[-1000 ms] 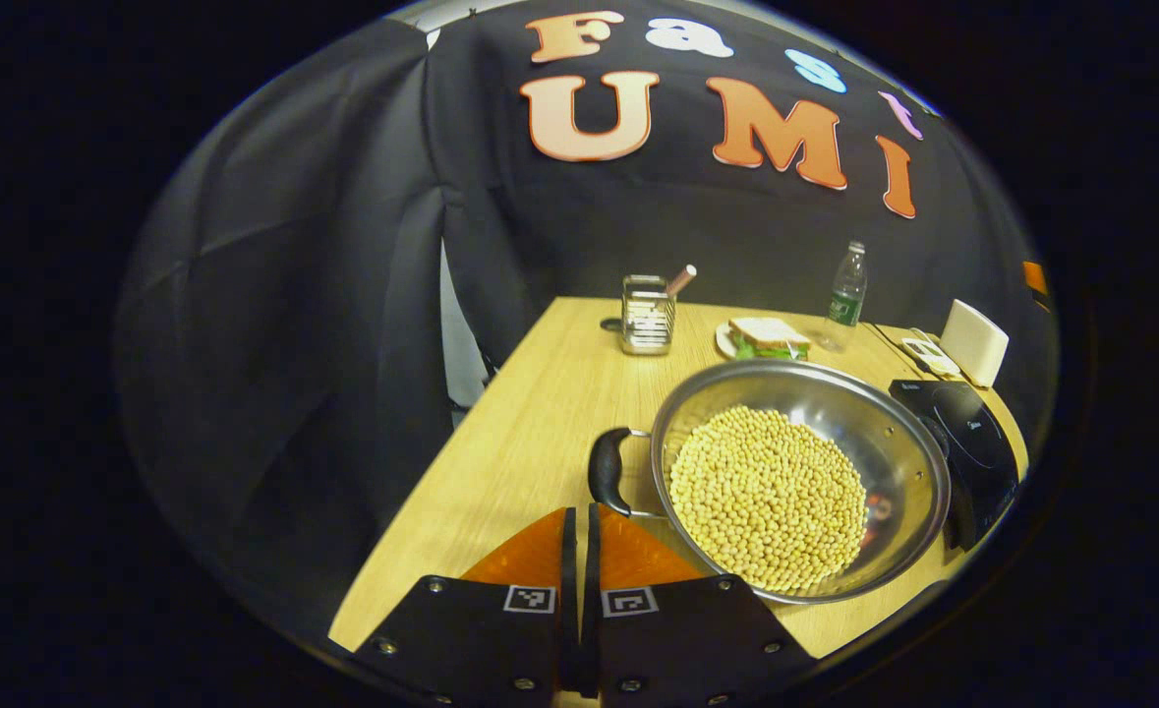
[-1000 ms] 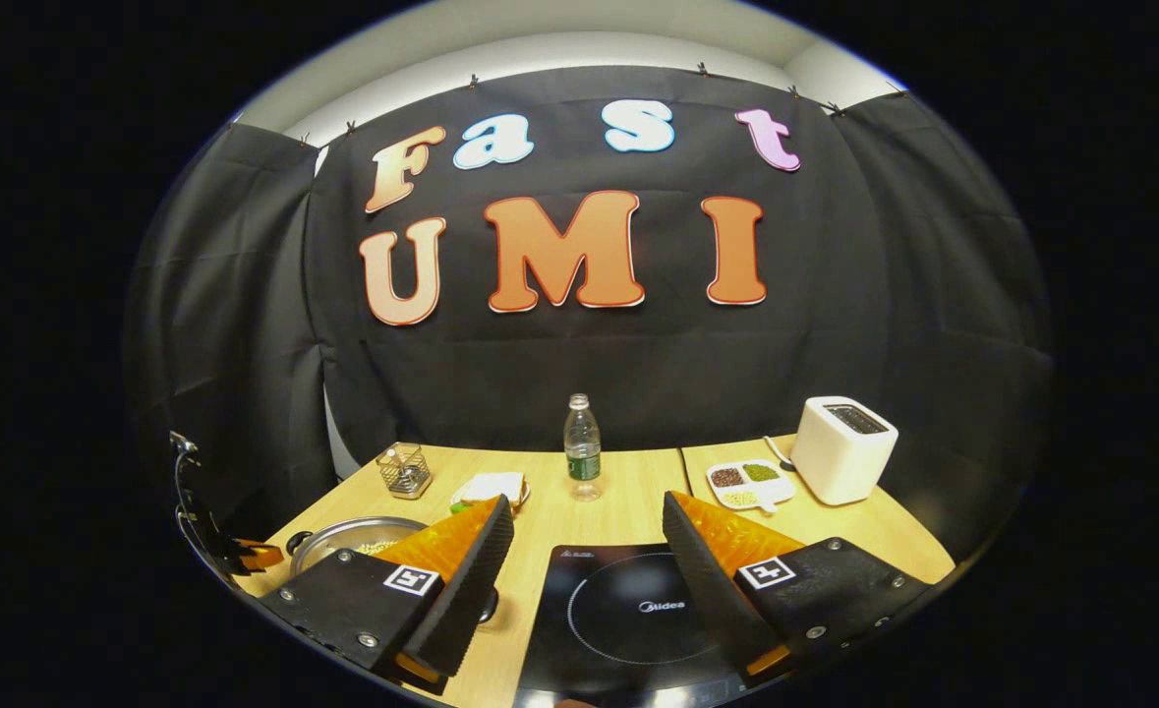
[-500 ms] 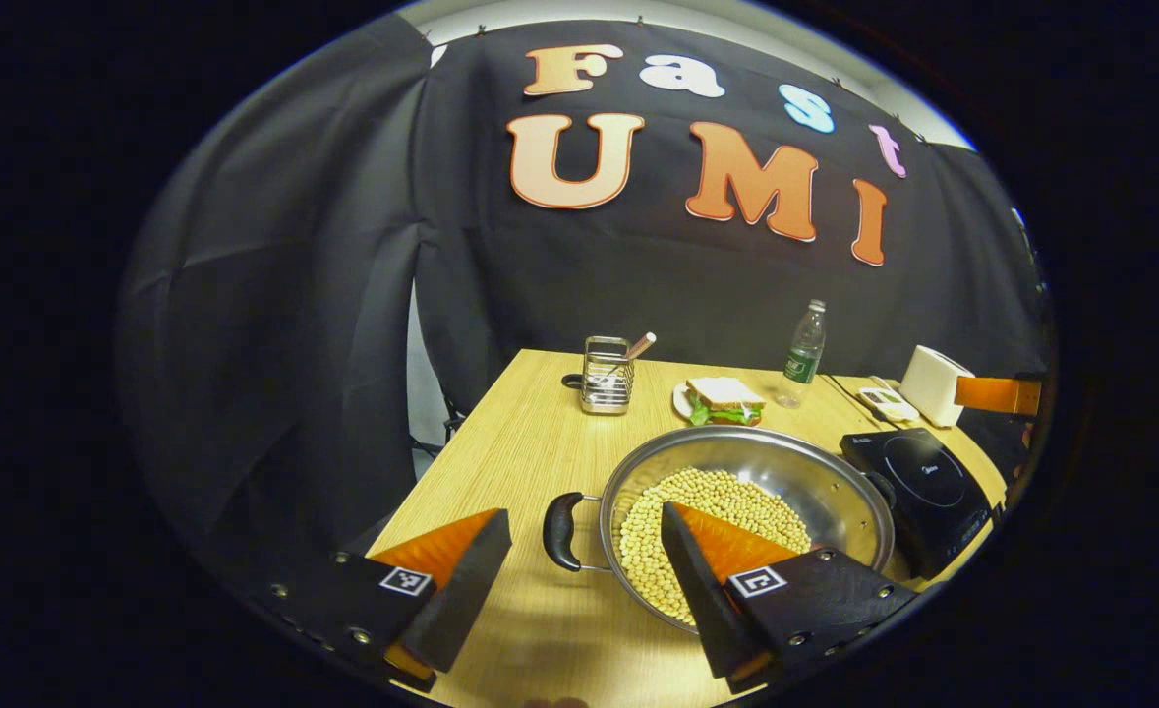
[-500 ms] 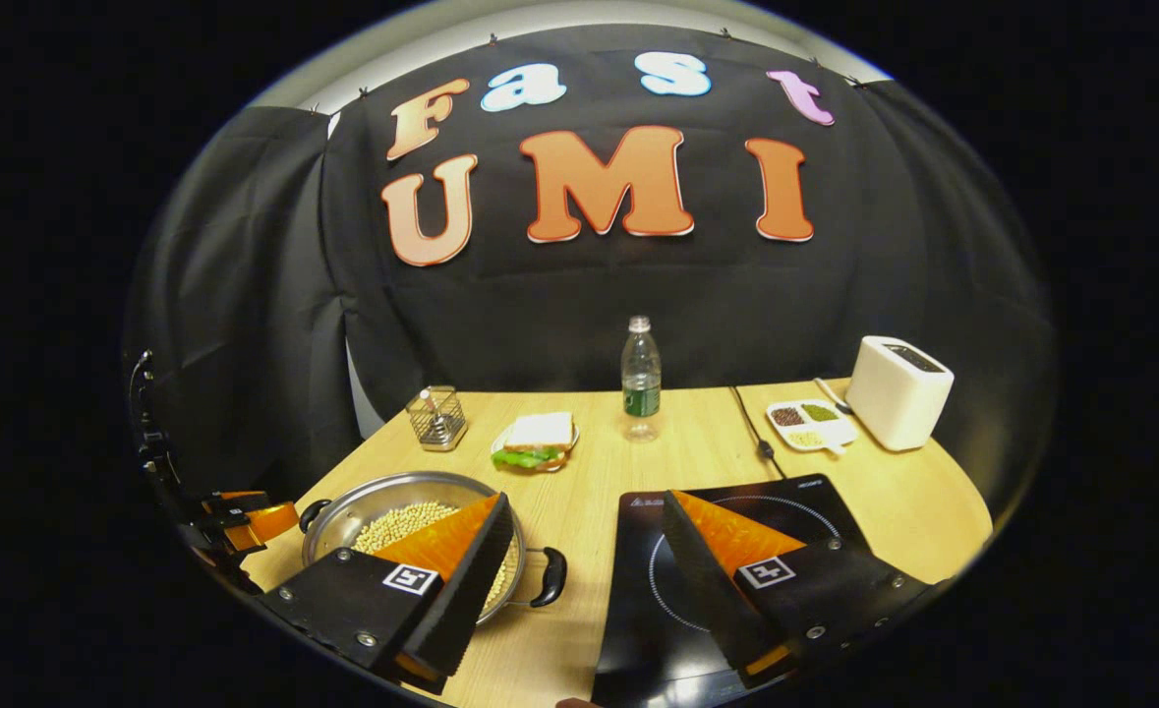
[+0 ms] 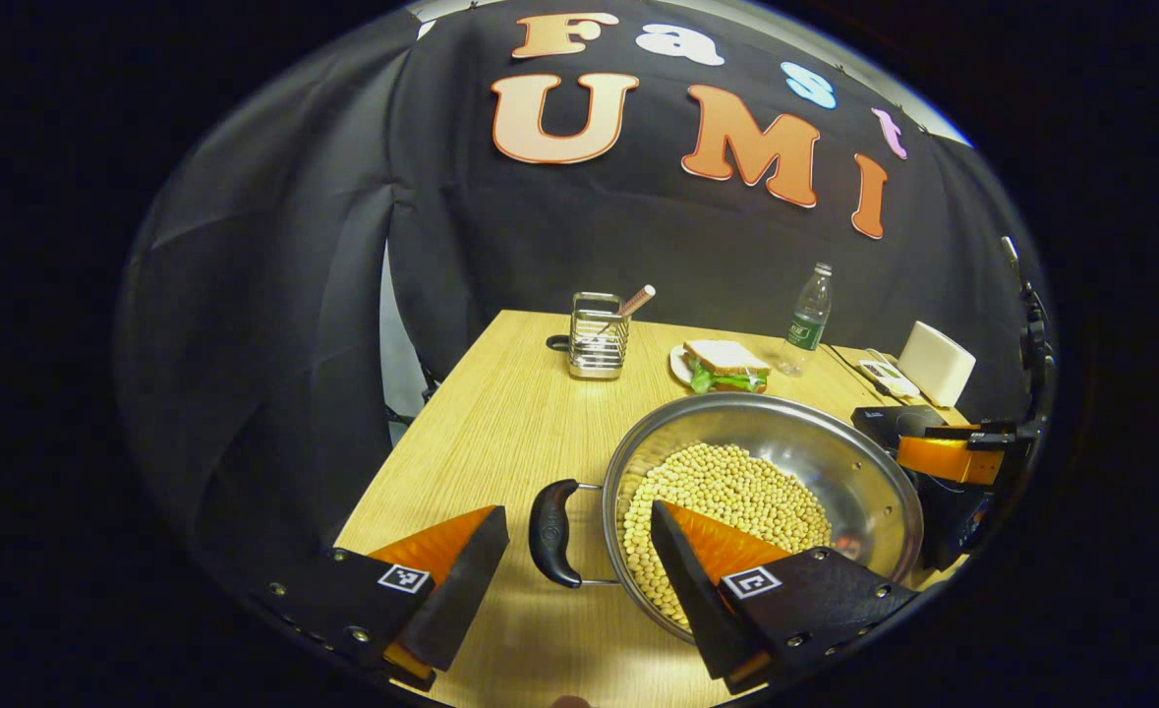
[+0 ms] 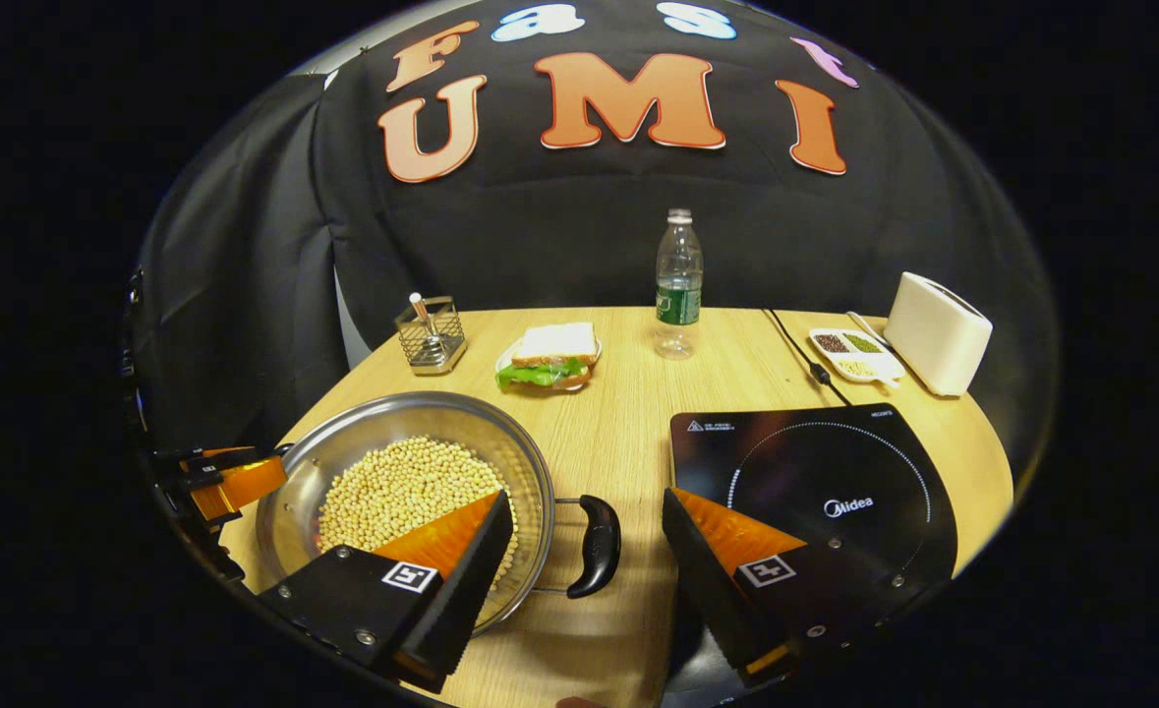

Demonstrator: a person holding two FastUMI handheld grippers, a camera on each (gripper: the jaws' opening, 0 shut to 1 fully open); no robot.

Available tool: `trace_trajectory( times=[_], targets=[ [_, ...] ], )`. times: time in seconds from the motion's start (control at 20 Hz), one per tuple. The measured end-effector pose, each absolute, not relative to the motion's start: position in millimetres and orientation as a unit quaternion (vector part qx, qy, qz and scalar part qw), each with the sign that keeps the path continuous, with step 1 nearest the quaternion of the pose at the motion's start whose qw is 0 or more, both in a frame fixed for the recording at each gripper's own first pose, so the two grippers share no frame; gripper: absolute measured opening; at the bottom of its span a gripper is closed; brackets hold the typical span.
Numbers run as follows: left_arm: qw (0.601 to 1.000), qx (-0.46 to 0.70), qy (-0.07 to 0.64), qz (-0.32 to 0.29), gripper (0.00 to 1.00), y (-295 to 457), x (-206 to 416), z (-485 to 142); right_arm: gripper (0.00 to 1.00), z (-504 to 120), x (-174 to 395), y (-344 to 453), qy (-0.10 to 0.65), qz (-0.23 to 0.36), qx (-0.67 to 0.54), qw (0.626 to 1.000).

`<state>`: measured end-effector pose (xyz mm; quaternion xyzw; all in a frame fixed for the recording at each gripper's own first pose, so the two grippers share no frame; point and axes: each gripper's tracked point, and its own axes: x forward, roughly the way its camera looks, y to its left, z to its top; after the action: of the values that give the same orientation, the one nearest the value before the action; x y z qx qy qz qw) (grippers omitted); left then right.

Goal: First push the handle of the pot to place it horizontally, then grasp the pot with both hands and set it on the induction cooktop.

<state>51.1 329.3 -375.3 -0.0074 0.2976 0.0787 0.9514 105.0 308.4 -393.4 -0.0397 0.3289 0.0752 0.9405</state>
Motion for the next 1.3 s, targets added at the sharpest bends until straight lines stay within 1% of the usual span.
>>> trace_trajectory(
  times=[0.1, 0.15, 0.2, 0.25, 0.3, 0.35, 0.4, 0.45, 0.5, 0.55, 0.6, 0.65, 0.7, 0.75, 0.8, 0.9, 0.95, 1.0, 1.05, 1.1, 1.15, 1.2, 1.25, 1.3],
  targets=[
    [0.945, -0.017, 0.315, 0.083, 0.92, 335.2, 49.5, -390.1, 0.96, -409.9, 101.9, 316.1, 0.350, 0.082, -0.035, 0.932],
    [0.943, -0.020, 0.322, 0.086, 0.90, 337.7, 50.3, -396.9, 0.96, -417.5, 100.5, 320.3, 0.363, 0.085, -0.029, 0.927],
    [0.941, -0.025, 0.325, 0.086, 0.91, 338.6, 51.7, -399.4, 0.96, -421.1, 96.8, 325.3, 0.373, 0.091, -0.022, 0.923],
    [0.942, -0.035, 0.325, 0.081, 0.88, 335.8, 52.5, -399.9, 0.95, -425.7, 97.3, 325.6, 0.378, 0.089, -0.025, 0.921],
    [0.944, -0.041, 0.319, 0.078, 0.73, 332.3, 54.0, -398.1, 0.95, -428.5, 100.3, 322.4, 0.379, 0.082, -0.028, 0.921],
    [0.941, -0.037, 0.327, 0.077, 0.70, 331.1, 53.1, -399.7, 0.93, -428.7, 103.0, 317.9, 0.378, 0.071, -0.035, 0.922],
    [0.940, -0.033, 0.331, 0.081, 0.57, 331.8, 52.1, -399.8, 0.90, -431.1, 105.4, 308.8, 0.375, 0.053, -0.045, 0.924],
    [0.938, -0.029, 0.336, 0.086, 0.59, 330.8, 51.4, -398.9, 0.70, -423.9, 101.0, 308.9, 0.378, 0.055, -0.034, 0.924],
    [0.938, -0.026, 0.333, 0.092, 0.53, 331.5, 50.2, -399.9, 0.63, -429.4, 105.4, 310.8, 0.380, 0.054, -0.030, 0.923],
    [0.937, -0.029, 0.333, 0.100, 0.54, 331.1, 48.9, -398.1, 0.59, -432.6, 109.4, 311.8, 0.384, 0.052, -0.024, 0.922],
    [0.937, -0.028, 0.332, 0.106, 0.51, 329.2, 45.0, -394.9, 0.56, -430.9, 111.2, 312.9, 0.386, 0.053, -0.018, 0.921],
    [0.938, -0.029, 0.327, 0.109, 0.51, 327.0, 42.9, -390.4, 0.48, -428.7, 113.4, 313.7, 0.389, 0.058, -0.018, 0.919],
    [0.941, -0.026, 0.319, 0.110, 0.53, 324.4, 43.0, -383.1, 0.46, -428.7, 115.6, 311.4, 0.388, 0.061, -0.017, 0.919],
    [0.944, -0.021, 0.309, 0.111, 0.53, 322.9, 42.0, -375.3, 0.51, -427.1, 117.8, 309.1, 0.385, 0.063, -0.013, 0.921],
    [0.945, -0.019, 0.306, 0.113, 0.51, 320.1, 41.0, -368.6, 0.51, -423.8, 117.8, 305.5, 0.379, 0.064, -0.010, 0.923],
    [0.948, -0.019, 0.298, 0.114, 0.51, 314.4, 40.2, -356.4, 0.50, -418.8, 122.3, 297.4, 0.370, 0.066, -0.009, 0.927],
    [0.949, -0.016, 0.295, 0.113, 0.51, 310.0, 40.9, -352.3, 0.46, -415.8, 124.6, 292.9, 0.366, 0.067, -0.008, 0.928],
    [0.950, -0.012, 0.292, 0.112, 0.51, 305.1, 40.3, -347.1, 0.50, -411.7, 122.2, 293.4, 0.362, 0.067, -0.007, 0.930],
    [0.951, -0.008, 0.289, 0.110, 0.48, 300.9, 39.8, -341.6, 0.50, -407.2, 121.8, 291.0, 0.359, 0.066, -0.005, 0.931],
    [0.952, -0.006, 0.287, 0.108, 0.53, 295.1, 39.1, -338.0, 0.50, -402.5, 119.8, 286.2, 0.357, 0.066, -0.002, 0.932],
    [0.952, -0.005, 0.286, 0.107, 0.51, 289.3, 40.8, -334.6, 0.51, -396.9, 118.8, 280.4, 0.356, 0.064, -0.001, 0.932],
    [0.953, -0.003, 0.285, 0.104, 0.53, 281.9, 41.0, -331.1, 0.50, -390.8, 115.9, 273.2, 0.355, 0.063, -0.002, 0.933],
    [0.953, -0.002, 0.285, 0.101, 0.53, 275.0, 42.6, -330.4, 0.50, -385.0, 114.6, 267.5, 0.352, 0.060, -0.001, 0.934],
    [0.953, -0.001, 0.286, 0.098, 0.51, 266.9, 43.6, -328.4, 0.51, -380.1, 113.2, 261.1, 0.349, 0.057, 0.000, 0.935]
  ],
)
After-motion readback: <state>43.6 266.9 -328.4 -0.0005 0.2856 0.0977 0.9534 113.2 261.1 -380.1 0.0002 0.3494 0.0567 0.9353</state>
